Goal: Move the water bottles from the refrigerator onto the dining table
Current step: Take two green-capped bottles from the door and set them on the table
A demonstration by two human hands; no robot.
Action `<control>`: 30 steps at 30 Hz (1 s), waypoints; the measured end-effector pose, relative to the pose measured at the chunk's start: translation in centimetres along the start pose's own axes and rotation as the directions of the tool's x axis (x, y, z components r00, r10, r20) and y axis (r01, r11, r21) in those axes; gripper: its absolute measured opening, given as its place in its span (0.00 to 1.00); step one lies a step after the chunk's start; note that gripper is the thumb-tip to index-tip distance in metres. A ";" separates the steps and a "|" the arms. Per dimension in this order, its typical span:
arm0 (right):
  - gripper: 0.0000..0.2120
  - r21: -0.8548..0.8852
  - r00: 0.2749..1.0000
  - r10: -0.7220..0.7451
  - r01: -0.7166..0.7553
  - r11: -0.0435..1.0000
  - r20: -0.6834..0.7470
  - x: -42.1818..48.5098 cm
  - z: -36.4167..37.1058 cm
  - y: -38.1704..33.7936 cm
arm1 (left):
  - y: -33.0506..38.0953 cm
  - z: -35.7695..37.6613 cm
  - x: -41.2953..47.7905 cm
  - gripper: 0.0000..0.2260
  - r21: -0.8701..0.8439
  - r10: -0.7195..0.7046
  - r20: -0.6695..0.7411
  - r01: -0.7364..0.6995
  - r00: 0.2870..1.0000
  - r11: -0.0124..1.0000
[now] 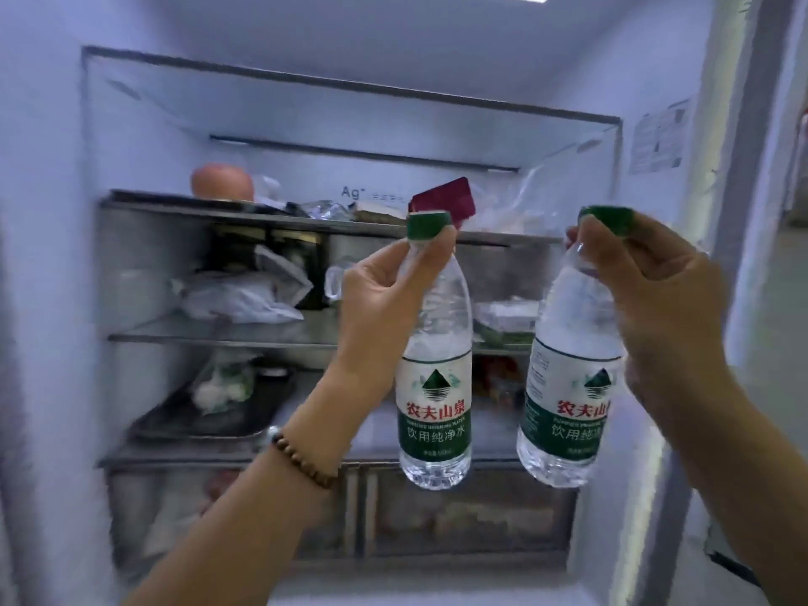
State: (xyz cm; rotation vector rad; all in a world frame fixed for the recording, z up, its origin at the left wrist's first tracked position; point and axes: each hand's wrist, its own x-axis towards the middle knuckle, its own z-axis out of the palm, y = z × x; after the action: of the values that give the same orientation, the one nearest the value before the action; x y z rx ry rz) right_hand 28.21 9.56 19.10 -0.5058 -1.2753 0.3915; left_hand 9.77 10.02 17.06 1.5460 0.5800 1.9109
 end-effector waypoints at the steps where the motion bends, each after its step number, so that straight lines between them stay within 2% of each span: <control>1: 0.11 0.048 0.999 0.026 -0.029 0.998 0.044 -0.7 1.4 0.0 | 1.2 -1.4 -1.1 0.11 0.069 0.008 -0.057 -0.004 0.998 0.998; 4: 0.10 0.191 0.976 0.094 -0.132 0.973 0.196 -3.3 5.5 -0.5 | 5.3 -5.2 -4.8 0.11 0.228 0.011 -0.241 0.046 0.970 0.973; 8: 0.12 0.353 0.904 0.117 -0.276 0.894 0.412 -8.5 11.0 -2.4 | 11.0 -10.1 -11.3 0.12 0.397 0.086 -0.507 0.144 0.858 0.906; 11: 0.10 0.445 0.838 0.123 -0.400 0.801 0.532 -13.3 15.5 -5.1 | 16.2 -13.3 -16.7 0.14 0.489 0.150 -0.606 0.217 0.781 0.845; 14: 0.11 0.487 0.760 0.106 -0.509 0.709 0.641 -18.1 19.9 -9.2 | 22.0 -15.8 -22.0 0.08 0.588 0.263 -0.654 0.257 0.710 0.767; 18: 0.18 0.484 0.652 0.068 -0.624 0.614 0.756 -24.3 24.8 -16.0 | 29.6 -18.8 -28.5 0.08 0.646 0.374 -0.687 0.288 0.623 0.707; 21: 0.17 0.458 0.577 0.039 -0.685 0.566 0.816 -29.0 28.3 -21.1 | 34.7 -21.1 -33.3 0.10 0.665 0.430 -0.707 0.321 0.562 0.675; 26: 0.08 0.446 0.510 0.002 -0.754 0.482 0.860 -37.0 34.4 -28.6 | 43.0 -26.1 -40.3 0.17 0.680 0.478 -0.722 0.389 0.500 0.621; 30: 0.08 0.455 0.494 -0.031 -0.773 0.443 0.869 -42.1 38.6 -33.1 | 48.7 -30.2 -44.2 0.22 0.716 0.542 -0.698 0.459 0.468 0.526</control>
State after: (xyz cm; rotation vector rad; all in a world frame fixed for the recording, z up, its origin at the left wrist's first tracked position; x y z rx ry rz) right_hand -19.69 -35.26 11.94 0.2827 -1.5816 1.7903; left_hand -22.52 -54.54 11.61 0.7031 2.3352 2.5812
